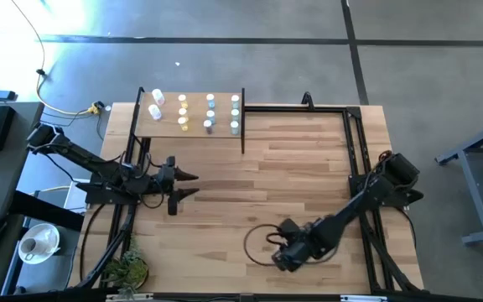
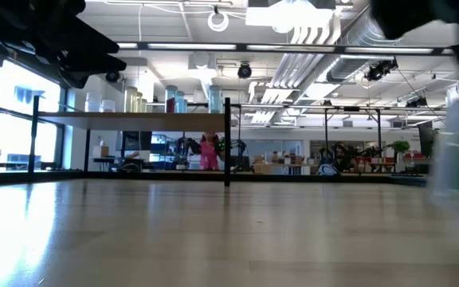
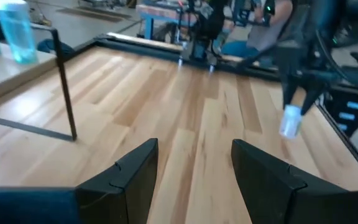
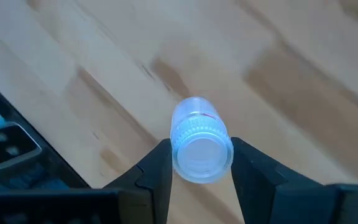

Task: Pick and place medicine bottles onto shelf by color
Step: Put the white pill bottle on the shelf aligned with the other white pill bottles

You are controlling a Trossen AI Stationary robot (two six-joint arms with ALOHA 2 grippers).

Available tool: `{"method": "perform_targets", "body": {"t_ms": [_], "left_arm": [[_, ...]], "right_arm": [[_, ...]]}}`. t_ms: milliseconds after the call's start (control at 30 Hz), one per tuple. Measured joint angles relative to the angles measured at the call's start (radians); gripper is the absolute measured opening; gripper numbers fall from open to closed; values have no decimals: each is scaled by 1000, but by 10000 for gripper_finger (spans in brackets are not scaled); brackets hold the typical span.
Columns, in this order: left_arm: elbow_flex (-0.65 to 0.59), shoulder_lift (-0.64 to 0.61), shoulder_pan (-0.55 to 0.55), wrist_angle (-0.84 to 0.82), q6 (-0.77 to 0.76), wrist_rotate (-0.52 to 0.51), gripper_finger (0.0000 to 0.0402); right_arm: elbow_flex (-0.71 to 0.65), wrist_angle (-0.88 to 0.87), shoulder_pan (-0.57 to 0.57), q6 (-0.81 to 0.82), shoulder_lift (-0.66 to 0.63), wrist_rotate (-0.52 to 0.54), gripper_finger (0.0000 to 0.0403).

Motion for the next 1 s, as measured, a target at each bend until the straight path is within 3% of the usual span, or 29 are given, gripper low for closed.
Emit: {"method": "perform_targets", "body": {"t_ms": [300,567,1000], "left_arm": [[0,56,-45,-35,0,2,193],[0,116,-47,-49,0,118,193],[0,180,-46,-10,26,209,193]], "right_arm": [[0,172,-165,-360,0,1,124],[0,363,-283,-663,0,37,124],[0,547,-414,-816,0,-4,124]]}}
